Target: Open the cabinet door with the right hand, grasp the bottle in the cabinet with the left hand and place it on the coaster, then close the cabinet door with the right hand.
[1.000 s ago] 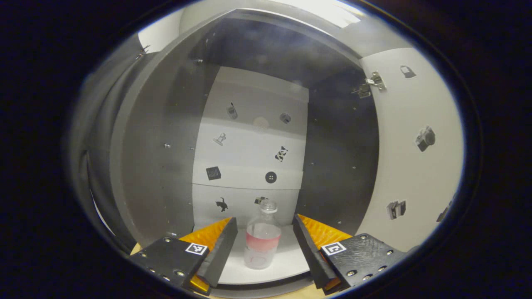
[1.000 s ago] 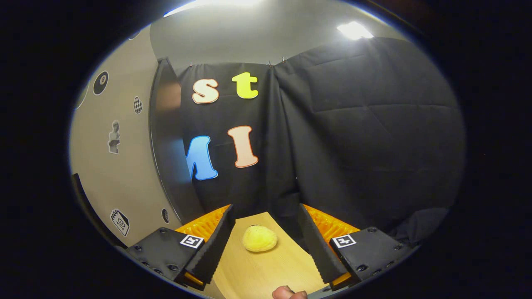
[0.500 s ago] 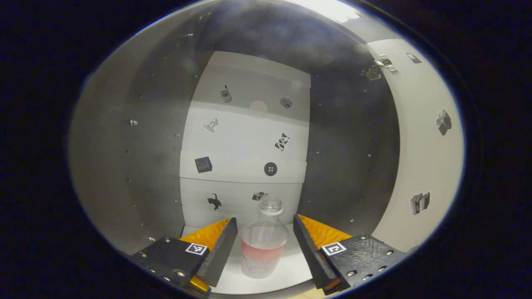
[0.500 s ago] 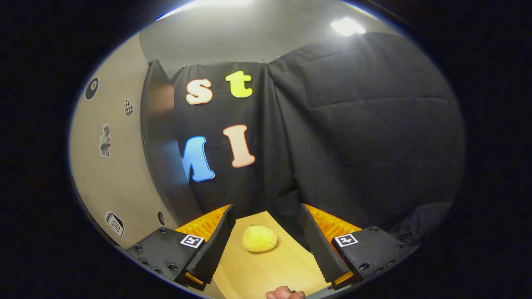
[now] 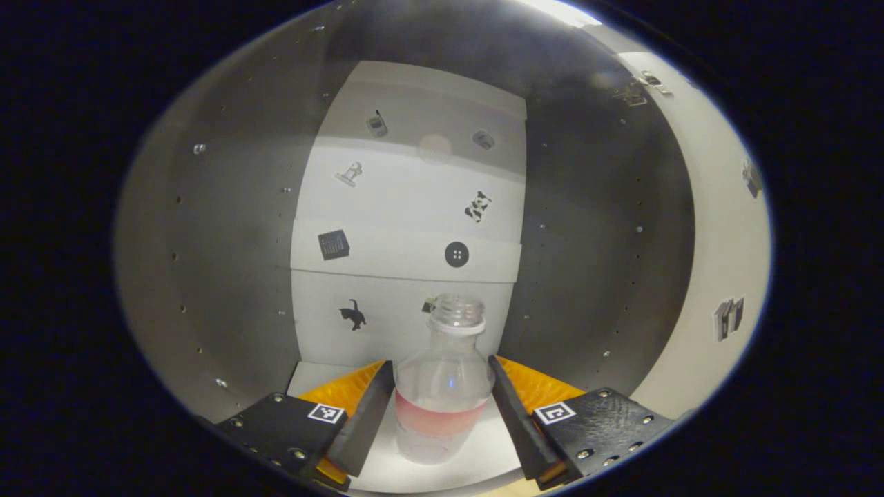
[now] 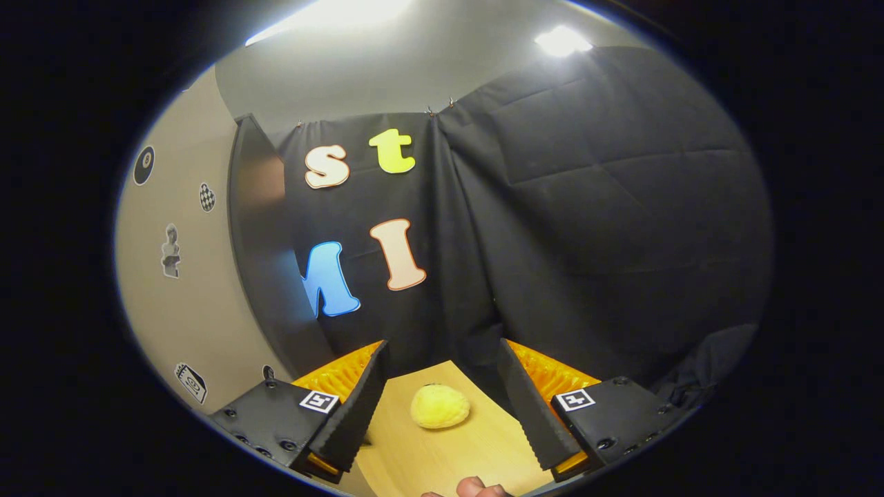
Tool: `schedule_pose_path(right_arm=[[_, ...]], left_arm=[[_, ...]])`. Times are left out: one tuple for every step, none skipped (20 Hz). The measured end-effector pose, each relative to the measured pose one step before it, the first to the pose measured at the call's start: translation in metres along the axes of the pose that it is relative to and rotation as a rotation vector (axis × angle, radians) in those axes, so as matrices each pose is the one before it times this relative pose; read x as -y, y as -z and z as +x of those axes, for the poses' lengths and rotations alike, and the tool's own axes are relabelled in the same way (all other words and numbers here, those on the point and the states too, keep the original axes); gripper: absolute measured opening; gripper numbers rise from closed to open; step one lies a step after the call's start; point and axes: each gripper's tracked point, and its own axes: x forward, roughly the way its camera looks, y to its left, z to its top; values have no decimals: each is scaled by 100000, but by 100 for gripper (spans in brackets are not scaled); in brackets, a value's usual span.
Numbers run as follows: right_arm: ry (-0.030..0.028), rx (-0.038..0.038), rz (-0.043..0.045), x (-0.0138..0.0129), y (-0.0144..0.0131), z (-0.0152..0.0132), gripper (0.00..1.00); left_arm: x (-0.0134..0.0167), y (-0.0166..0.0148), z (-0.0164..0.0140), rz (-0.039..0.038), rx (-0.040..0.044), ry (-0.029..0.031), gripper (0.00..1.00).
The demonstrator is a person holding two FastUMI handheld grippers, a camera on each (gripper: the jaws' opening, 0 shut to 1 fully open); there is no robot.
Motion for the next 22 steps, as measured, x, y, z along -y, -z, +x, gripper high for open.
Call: schedule_pose_path(right_arm=[[22, -982, -362, 148, 221, 251, 93], [66, -571, -335, 81, 95, 188, 93], [-250, -344, -142, 24, 29, 153, 93], [-430, -196, 128, -31, 32, 147, 93], [-817, -324, 259, -190, 84, 259, 98], [-949, -615, 242, -64, 139, 118, 93], [-1105, -472, 81, -160, 161, 265, 98], [-1072, -392, -178, -77, 26, 266, 93], [-985, -490, -335, -48, 24, 400, 93], [-1279, -377, -258, -96, -109, 286, 98], [-1714, -134, -173, -278, -36, 180, 98], [-1957, -47, -368, -298, -180, 254, 98], [-1387, 5, -572, -225, -31, 317, 93], [-1351, 374, -742, -281, -141, 141, 93], [-1297, 471, -622, -312, -6, 236, 98], [-1014, -275, -238, -341, 106, 76, 93], [-1463, -851, 305, -568, 441, -62, 92], [-1616, -356, 434, -590, 68, -193, 98], [-1795, -21, 238, -703, 64, -241, 98], [-1241, 67, -354, -493, 100, -366, 98], [-4, -266, -710, -199, 157, -190, 93], [406, -927, -402, -101, 296, -412, 92]], left_arm=[[-50, -277, -15, -344, 1048, -192, 81], [-30, 46, -67, 109, -80, 216, 78], [15, -53, -176, 517, 15, 103, 78], [118, -191, -172, 707, 498, -69, 77], [224, 27, -66, 542, 227, 438, 73], [215, 74, -310, 103, 182, 239, 73], [-38, 34, -127, 167, 464, -427, 72], [99, -126, -301, 528, 573, -28, 72], [103, -226, -556, 914, 895, -437, 72], [307, -489, -1002, 1399, 1528, -566, 70], [40, -476, -814, 1655, 1775, -837, 70], [14, -567, -1017, 1352, 1589, -510, 70], [135, -283, -1049, 671, 960, -244, 71], [95, -284, -1056, 471, 517, 134, 72], [-31, -50, -1208, 460, 408, -550, 72], [-226, -93, -1359, 818, 292, -505, 72], [-61, -132, -1516, 729, 453, -410, 72], [-160, 30, -1572, 1042, -314, -491, 70], [-199, 83, -1673, 1396, -707, -596, 70], [-279, 42, -1709, 1358, -126, -425, 71], [-240, 12, -1750, 813, -57, -372, 72], [-340, 290, -1739, -129, -758, -700, 70]])
